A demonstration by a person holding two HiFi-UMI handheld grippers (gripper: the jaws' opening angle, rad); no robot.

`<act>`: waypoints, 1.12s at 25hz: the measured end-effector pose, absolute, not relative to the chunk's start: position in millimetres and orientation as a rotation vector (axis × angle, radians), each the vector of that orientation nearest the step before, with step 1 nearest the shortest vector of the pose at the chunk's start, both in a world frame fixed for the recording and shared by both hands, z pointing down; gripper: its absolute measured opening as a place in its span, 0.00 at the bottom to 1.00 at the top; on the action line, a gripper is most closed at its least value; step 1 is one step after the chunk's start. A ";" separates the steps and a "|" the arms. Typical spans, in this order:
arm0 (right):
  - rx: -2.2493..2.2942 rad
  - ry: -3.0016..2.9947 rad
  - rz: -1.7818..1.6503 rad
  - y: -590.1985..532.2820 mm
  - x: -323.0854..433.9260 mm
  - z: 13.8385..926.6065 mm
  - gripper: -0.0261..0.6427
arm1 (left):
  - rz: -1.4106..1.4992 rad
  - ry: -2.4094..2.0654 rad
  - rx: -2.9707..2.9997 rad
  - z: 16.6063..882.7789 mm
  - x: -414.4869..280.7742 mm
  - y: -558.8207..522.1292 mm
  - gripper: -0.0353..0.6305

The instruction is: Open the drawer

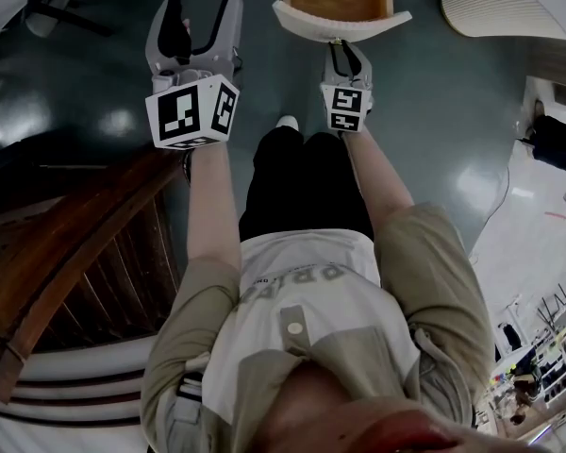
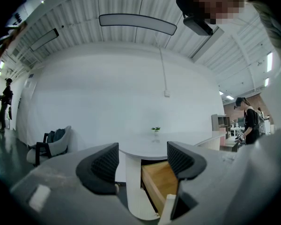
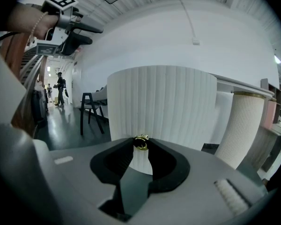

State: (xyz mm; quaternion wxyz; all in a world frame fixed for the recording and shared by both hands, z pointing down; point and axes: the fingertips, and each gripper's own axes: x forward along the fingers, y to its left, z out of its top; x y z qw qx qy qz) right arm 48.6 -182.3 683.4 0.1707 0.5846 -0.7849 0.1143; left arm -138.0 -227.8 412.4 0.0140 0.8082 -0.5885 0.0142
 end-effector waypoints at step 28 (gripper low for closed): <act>1.683 -2.122 0.392 -163.4 85.5 576.5 0.31 | 0.094 -1.767 2.511 321.3 -138.6 -232.4 0.54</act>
